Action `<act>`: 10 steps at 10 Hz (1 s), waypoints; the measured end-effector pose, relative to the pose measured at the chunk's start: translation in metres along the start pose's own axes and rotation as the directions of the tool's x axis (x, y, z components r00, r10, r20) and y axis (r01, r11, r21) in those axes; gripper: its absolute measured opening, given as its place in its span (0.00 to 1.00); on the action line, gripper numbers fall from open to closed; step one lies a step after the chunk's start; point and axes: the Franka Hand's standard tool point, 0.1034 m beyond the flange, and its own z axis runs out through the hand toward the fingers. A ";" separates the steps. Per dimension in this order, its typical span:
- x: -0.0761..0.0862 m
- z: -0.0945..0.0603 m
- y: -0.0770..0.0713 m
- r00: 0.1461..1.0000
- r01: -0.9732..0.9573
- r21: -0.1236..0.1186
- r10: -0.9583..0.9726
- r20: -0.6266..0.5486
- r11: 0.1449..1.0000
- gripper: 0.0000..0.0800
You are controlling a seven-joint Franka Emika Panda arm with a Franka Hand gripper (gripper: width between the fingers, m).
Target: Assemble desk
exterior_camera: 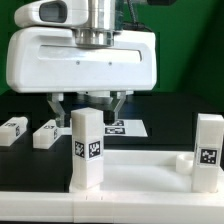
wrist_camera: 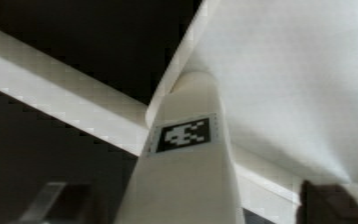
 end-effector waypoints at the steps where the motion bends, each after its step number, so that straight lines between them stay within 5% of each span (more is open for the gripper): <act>1: 0.000 0.000 0.000 1.000 0.000 0.000 0.000 0.000 1.000 0.48; 2: 0.000 0.000 0.000 1.000 -0.001 0.000 0.001 0.001 1.000 0.36; 5: 0.000 0.000 0.000 1.000 -0.021 0.001 0.021 0.001 1.000 0.36; 10: -0.001 0.002 -0.002 0.837 -0.548 0.015 0.548 0.004 0.836 0.36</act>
Offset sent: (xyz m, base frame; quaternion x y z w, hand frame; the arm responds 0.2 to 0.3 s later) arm 0.0000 0.0000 0.0000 0.0000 0.0000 0.0650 0.9979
